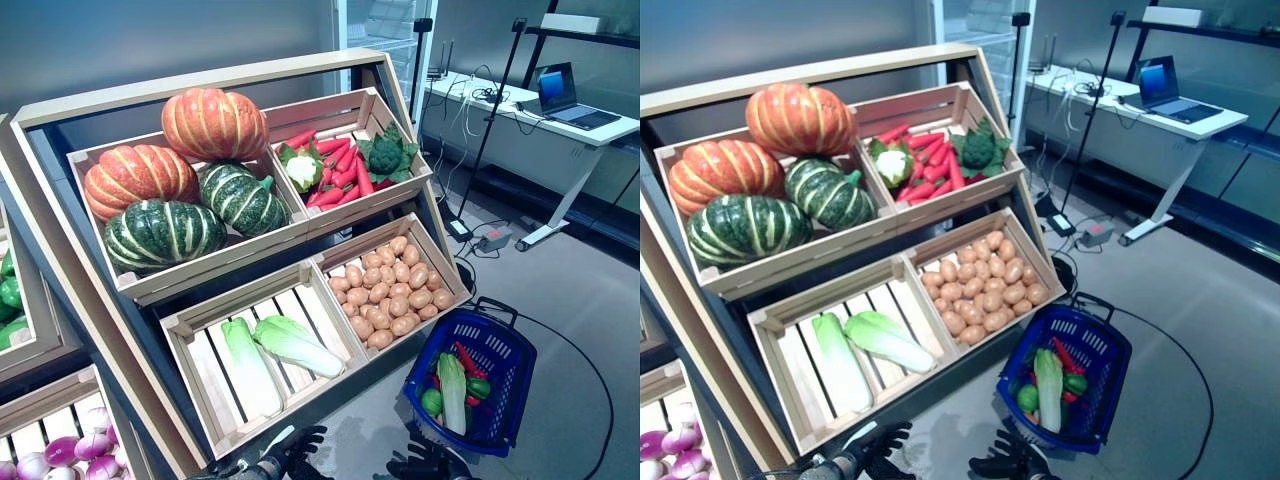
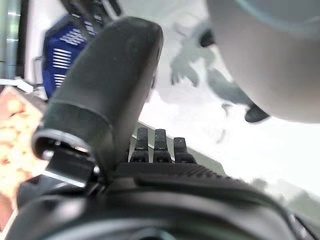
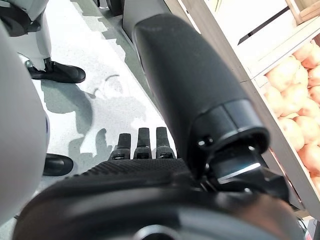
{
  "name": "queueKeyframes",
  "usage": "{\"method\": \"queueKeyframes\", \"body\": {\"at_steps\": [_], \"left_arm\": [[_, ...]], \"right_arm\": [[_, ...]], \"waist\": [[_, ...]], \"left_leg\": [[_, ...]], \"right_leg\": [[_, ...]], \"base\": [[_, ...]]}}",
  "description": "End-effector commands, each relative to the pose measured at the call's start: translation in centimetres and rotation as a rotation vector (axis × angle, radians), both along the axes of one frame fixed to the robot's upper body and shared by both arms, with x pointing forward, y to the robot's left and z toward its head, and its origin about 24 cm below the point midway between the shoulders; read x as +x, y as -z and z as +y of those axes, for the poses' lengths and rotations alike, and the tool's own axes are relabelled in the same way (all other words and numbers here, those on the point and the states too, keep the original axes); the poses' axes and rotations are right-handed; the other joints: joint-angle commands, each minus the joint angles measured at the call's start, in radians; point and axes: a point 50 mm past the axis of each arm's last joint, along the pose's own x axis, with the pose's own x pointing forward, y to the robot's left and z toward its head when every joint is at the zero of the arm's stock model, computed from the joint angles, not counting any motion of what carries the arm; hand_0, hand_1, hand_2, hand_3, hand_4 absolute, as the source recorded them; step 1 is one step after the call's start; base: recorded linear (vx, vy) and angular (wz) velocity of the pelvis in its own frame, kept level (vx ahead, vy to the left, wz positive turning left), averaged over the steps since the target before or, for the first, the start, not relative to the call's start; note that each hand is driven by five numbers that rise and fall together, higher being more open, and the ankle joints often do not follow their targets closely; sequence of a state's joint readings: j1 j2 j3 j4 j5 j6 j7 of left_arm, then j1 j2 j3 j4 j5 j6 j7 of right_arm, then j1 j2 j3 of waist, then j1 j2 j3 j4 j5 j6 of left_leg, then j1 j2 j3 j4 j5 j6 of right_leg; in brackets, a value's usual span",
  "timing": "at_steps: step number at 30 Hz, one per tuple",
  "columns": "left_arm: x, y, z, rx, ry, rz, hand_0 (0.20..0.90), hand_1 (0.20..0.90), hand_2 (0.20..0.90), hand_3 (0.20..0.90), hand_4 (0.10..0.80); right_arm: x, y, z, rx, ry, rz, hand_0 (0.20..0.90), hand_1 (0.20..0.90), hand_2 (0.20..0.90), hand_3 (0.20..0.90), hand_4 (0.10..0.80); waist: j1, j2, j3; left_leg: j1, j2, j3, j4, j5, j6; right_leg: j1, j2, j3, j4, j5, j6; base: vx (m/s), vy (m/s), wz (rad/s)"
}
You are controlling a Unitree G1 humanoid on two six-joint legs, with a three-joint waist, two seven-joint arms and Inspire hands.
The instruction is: Put vegetables into the basket
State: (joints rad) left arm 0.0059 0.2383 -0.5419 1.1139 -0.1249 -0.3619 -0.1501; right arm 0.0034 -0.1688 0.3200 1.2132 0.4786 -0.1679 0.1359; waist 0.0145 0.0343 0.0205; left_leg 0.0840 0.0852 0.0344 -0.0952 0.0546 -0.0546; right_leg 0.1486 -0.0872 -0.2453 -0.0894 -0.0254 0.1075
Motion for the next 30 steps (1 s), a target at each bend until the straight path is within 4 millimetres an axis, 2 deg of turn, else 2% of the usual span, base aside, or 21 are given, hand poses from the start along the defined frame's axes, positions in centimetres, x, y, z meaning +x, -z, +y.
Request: {"method": "queueKeyframes", "body": {"at_steps": [1,2,3,5,6,7,8,10,12,16,18,21,28,30], "left_arm": [[6.0,-3.9,-2.9,-0.221,0.023,-0.302,0.900,0.900,0.900,0.900,0.800],[7.8,-5.7,-3.4,-0.270,0.037,-0.396,0.900,0.900,0.900,0.900,0.800],[8.7,-6.8,-3.6,-0.297,0.042,-0.452,0.900,0.900,0.900,0.900,0.800],[10.3,-9.0,-3.9,-0.354,0.035,-0.556,0.900,0.900,0.900,0.900,0.800],[10.3,-9.1,-3.9,-0.357,0.033,-0.555,0.900,0.900,0.900,0.900,0.800],[11.3,-10.9,-3.8,-0.394,0.019,-0.631,0.900,0.900,0.900,0.900,0.800],[11.7,-11.7,-3.6,-0.410,0.007,-0.669,0.900,0.900,0.900,0.900,0.800],[12.5,-13.2,-3.0,-0.448,-0.031,-0.731,0.900,0.900,0.900,0.900,0.800],[12.8,-13.9,-2.6,-0.466,-0.059,-0.758,0.900,0.900,0.900,0.900,0.800],[14.0,-16.1,0.3,-0.432,-0.303,-0.896,0.900,0.900,0.900,0.900,0.800],[14.1,-16.0,1.1,-0.366,-0.383,-0.919,0.900,0.900,0.900,0.900,0.800],[14.0,-15.2,2.6,-0.177,-0.509,-0.921,0.900,0.900,0.900,0.900,0.800],[14.4,-14.7,4.2,0.067,-0.684,-0.925,0.900,0.900,0.900,0.900,0.800],[14.5,-14.7,4.5,0.144,-0.752,-0.936,0.900,0.900,0.900,0.900,0.800]], "right_arm": [[4.8,-1.4,0.6,0.020,0.011,-0.139,0.900,0.900,0.900,0.900,0.800],[5.0,-1.5,0.4,0.015,0.009,-0.139,0.900,0.900,0.900,0.900,0.800],[5.1,-1.6,0.4,0.012,0.007,-0.139,0.900,0.900,0.900,0.900,0.800],[5.2,-1.7,0.4,0.010,0.004,-0.138,0.900,0.900,0.900,0.900,0.800],[5.2,-1.7,0.4,0.010,0.003,-0.138,0.900,0.900,0.900,0.900,0.800],[5.1,-1.7,0.6,0.008,0.002,-0.137,0.900,0.900,0.900,0.900,0.800],[5.0,-1.6,0.7,0.008,0.002,-0.134,0.900,0.900,0.900,0.900,0.800],[4.8,-1.6,0.8,0.009,0.008,-0.129,0.900,0.900,0.900,0.900,0.800],[4.6,-1.6,0.9,0.013,0.017,-0.128,0.900,0.900,0.900,0.900,0.800],[5.1,-2.2,1.0,0.083,0.177,-0.205,0.900,0.900,0.900,0.900,0.800],[5.1,-2.3,1.2,0.088,0.215,-0.220,0.900,0.900,0.900,0.900,0.800],[5.2,-2.5,1.5,0.138,0.307,-0.245,0.900,0.900,0.900,0.900,0.800],[6.8,-3.7,2.6,0.306,0.396,-0.338,0.900,0.900,0.900,0.900,0.800],[6.9,-3.9,2.7,0.351,0.414,-0.360,0.900,0.900,0.900,0.900,0.800]], "waist": [[0.009,-0.017,0.051],[0.012,-0.016,0.053],[0.013,-0.016,0.055],[0.017,-0.016,0.058],[0.018,-0.016,0.058],[0.021,-0.017,0.058],[0.023,-0.019,0.057],[0.025,-0.020,0.055],[0.026,-0.021,0.055],[0.032,-0.025,0.059],[0.032,-0.026,0.058],[0.034,-0.029,0.056],[0.032,-0.033,0.063],[0.031,-0.033,0.069]], "left_leg": [[0.019,-0.017,0.034,0.008,-0.061,0.039],[0.018,-0.017,0.035,0.008,-0.061,0.038],[0.017,-0.018,0.033,0.008,-0.060,0.038],[0.017,-0.018,0.032,0.008,-0.059,0.038],[0.017,-0.018,0.032,0.008,-0.059,0.038],[0.017,-0.018,0.030,0.008,-0.059,0.039],[0.018,-0.018,0.031,0.008,-0.058,0.039],[0.016,-0.018,0.030,0.008,-0.056,0.038],[0.015,-0.018,0.030,0.008,-0.055,0.038],[0.014,-0.020,0.031,0.008,-0.052,0.039],[0.013,-0.021,0.031,0.008,-0.051,0.040],[0.011,-0.025,0.029,0.008,-0.049,0.040],[0.011,-0.031,0.022,0.008,-0.047,0.044],[0.017,-0.027,0.020,0.008,-0.042,0.047]], "right_leg": [[-0.002,-0.024,0.011,0.002,0.031,-0.043],[-0.002,-0.024,0.010,0.002,0.032,-0.045],[-0.002,-0.024,0.010,0.002,0.033,-0.046],[-0.001,-0.024,0.008,0.002,0.033,-0.047],[0.000,-0.024,0.007,0.002,0.033,-0.047],[0.001,-0.024,0.004,0.002,0.033,-0.047],[0.003,-0.025,0.001,0.002,0.034,-0.047],[0.003,-0.026,-0.002,0.002,0.034,-0.048],[0.003,-0.027,-0.004,0.002,0.033,-0.048],[0.005,-0.028,-0.013,0.002,0.034,-0.052],[0.005,-0.029,-0.013,0.002,0.035,-0.053],[0.005,-0.029,-0.018,0.002,0.033,-0.056],[0.011,-0.027,-0.024,0.002,0.032,-0.060],[0.000,-0.026,-0.025,0.059,0.003,-0.068]], "base": [[0.000,0.000,0.00],[-0.031,0.024,0.01],[-0.031,0.025,0.01],[0.000,0.000,0.00],[0.000,0.000,0.00],[0.000,0.000,0.00],[0.000,0.000,0.00],[0.000,0.000,0.00],[0.000,0.000,0.00],[0.000,0.000,0.00],[0.000,0.000,0.00],[0.000,0.000,0.00],[0.004,0.005,0.00],[0.039,0.045,0.01]]}}
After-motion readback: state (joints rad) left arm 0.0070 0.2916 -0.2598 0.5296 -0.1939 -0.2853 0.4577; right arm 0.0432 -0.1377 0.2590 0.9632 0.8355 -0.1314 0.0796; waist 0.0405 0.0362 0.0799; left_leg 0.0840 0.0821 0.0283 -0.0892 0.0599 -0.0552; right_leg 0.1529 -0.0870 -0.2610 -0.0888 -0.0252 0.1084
